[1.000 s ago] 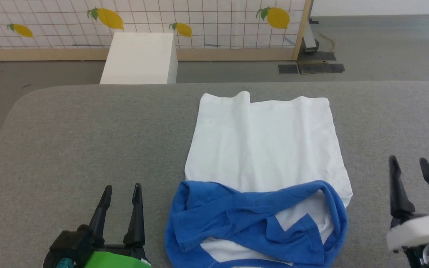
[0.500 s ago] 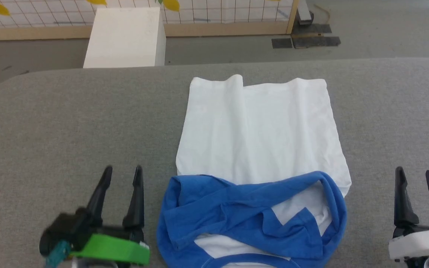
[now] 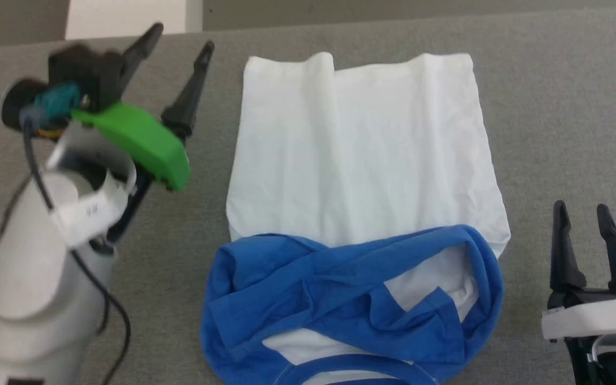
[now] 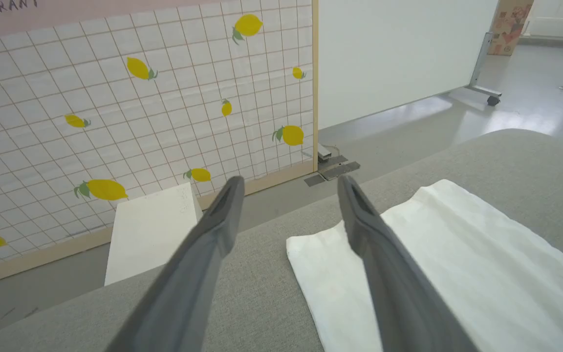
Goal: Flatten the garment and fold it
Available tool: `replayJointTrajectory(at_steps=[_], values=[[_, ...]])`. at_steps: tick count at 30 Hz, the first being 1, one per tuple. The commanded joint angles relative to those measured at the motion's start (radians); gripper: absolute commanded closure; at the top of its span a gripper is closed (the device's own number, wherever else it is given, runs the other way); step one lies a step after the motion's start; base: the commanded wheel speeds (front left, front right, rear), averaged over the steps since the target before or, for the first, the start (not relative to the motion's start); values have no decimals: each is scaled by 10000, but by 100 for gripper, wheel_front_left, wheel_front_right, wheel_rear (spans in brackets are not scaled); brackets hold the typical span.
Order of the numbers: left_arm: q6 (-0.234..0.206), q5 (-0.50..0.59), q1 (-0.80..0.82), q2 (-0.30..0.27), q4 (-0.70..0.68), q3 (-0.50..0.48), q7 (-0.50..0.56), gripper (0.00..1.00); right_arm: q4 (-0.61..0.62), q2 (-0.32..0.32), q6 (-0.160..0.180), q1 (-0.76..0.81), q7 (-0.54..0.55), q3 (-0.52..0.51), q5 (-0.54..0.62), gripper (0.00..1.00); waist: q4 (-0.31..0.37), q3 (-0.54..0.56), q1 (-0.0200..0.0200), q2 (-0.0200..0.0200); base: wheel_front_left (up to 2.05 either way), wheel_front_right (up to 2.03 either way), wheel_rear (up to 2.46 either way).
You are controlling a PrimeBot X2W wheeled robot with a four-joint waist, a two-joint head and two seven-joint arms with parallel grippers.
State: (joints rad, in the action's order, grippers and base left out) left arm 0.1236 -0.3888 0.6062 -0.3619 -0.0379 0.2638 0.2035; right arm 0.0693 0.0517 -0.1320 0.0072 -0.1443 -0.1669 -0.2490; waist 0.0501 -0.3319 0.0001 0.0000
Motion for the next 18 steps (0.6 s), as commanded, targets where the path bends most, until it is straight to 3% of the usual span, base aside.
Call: replayJointTrajectory(at_steps=[1,9,18], values=[[56,-79,637,-323,380,281,401,0,-90,-14,13,-258,-128,106,-67,0,544,-883,-1,0,0,0,0],[68,-1509,2937,-846,2648,774,3027,0,-420,-14,13,-858,-422,556,-176,0,1332,-1887,-1,0,0,0,0],[-201,-2263,3893,-1178,3498,489,5004,0,-858,-14,13,-1221,-696,798,-431,0,2100,-2775,-1,0,0,0,0]])
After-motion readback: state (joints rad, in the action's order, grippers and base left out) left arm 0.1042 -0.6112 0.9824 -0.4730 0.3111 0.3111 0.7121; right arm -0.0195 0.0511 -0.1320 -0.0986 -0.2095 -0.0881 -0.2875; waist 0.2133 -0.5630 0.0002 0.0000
